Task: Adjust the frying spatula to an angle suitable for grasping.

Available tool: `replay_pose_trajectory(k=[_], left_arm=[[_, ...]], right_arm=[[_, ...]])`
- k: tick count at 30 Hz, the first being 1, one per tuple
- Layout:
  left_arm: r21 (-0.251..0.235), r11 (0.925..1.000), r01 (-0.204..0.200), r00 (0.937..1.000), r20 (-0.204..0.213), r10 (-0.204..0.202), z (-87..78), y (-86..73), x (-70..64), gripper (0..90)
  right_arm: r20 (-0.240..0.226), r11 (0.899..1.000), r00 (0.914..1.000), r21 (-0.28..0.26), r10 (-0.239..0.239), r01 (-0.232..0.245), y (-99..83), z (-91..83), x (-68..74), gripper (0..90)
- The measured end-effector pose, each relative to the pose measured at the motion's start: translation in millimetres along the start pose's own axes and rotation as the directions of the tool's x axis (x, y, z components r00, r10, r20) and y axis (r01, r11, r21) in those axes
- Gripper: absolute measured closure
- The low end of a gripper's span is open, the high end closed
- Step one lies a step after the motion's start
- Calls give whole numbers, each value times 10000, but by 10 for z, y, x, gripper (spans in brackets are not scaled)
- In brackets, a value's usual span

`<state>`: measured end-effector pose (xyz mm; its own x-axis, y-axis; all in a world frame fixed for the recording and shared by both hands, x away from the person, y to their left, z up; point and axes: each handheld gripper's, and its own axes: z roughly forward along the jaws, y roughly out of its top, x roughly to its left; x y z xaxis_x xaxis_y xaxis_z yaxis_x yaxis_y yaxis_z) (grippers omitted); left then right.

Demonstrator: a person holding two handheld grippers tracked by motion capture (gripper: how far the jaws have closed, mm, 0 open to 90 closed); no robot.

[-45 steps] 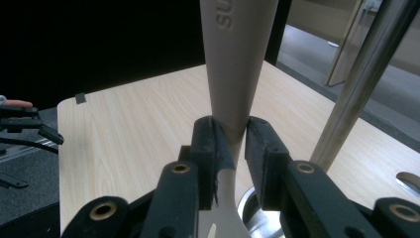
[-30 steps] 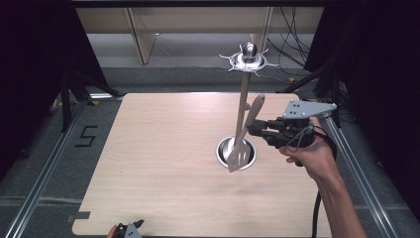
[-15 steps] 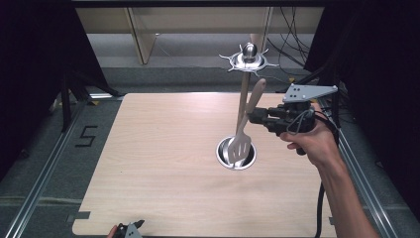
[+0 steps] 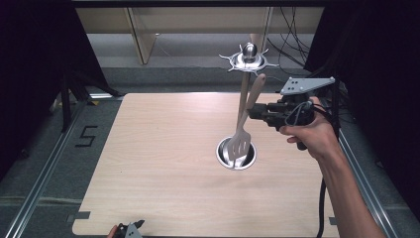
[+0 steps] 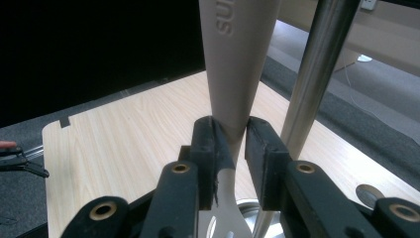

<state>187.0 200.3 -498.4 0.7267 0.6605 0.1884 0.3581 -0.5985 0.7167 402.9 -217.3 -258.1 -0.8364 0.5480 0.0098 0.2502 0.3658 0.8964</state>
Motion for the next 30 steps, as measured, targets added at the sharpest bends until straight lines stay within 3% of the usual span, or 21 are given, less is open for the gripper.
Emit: replay_pose_trajectory(k=[1, 7, 10, 13, 14, 18, 21, 26, 27, 28, 29, 30], left_arm=[[-164, 9997, 171, 9999, 0, -171, 12, -1, -11, 148], [-164, 9996, 219, 9997, -118, -221, 10, -3, -14, 148], [-180, 9996, 226, 9997, -102, -228, 6, -3, -12, 148], [107, 9997, -220, 9998, 14, 220, -13, 3, 16, 148], [-190, 9997, 141, 9999, -15, -141, 11, -1, -11, 148], [-141, 9998, 116, 9999, -45, -117, 6, -2, -10, 148], [-181, 9995, 246, 9996, -115, -248, 8, -4, -17, 148], [-236, 9992, 310, 9995, -97, -312, 14, -5, -23, 148], [39, 9999, -105, 9999, 14, 105, -5, 2, 3, 148], [17, 9999, -108, 9999, 30, 108, -4, 2, 2, 148], [-267, 9992, 307, 9995, -107, -310, 16, -2, -25, 148], [-302, 9987, 408, 9991, -121, -412, 17, -3, -31, 148]], right_arm=[[30, 10000, 10000, 30, -25, 24, 5, 1, -5, 755], [-22, 9996, 9999, 275, -103, 103, 32, 24, -29, 754], [-78, 9990, 9998, 404, 175, -172, 41, 37, -27, 755], [-143, 9990, 9999, 436, 23, -17, 56, 48, -38, 754], [-154, 9990, 9999, 456, 53, -46, 59, 50, -33, 755], [9, 9992, 9999, 386, 129, -129, 63, 61, -25, 755], [-75, 9971, 9998, 744, 188, -182, 77, 39, -36, 754], [-64, 9958, 9998, 898, 165, -159, 102, 20, -32, 755], [-21, 9950, 10000, 995, 52, -49, 114, 17, -37, 754], [69, 9954, 10000, 956, 10, -17, 119, 29, -37, 754], [97, 9944, 10000, 1055, 4, -14, 126, 33, -34, 754], [112, 9931, 9999, 1169, 32, -45, 134, 33, -27, 754]])
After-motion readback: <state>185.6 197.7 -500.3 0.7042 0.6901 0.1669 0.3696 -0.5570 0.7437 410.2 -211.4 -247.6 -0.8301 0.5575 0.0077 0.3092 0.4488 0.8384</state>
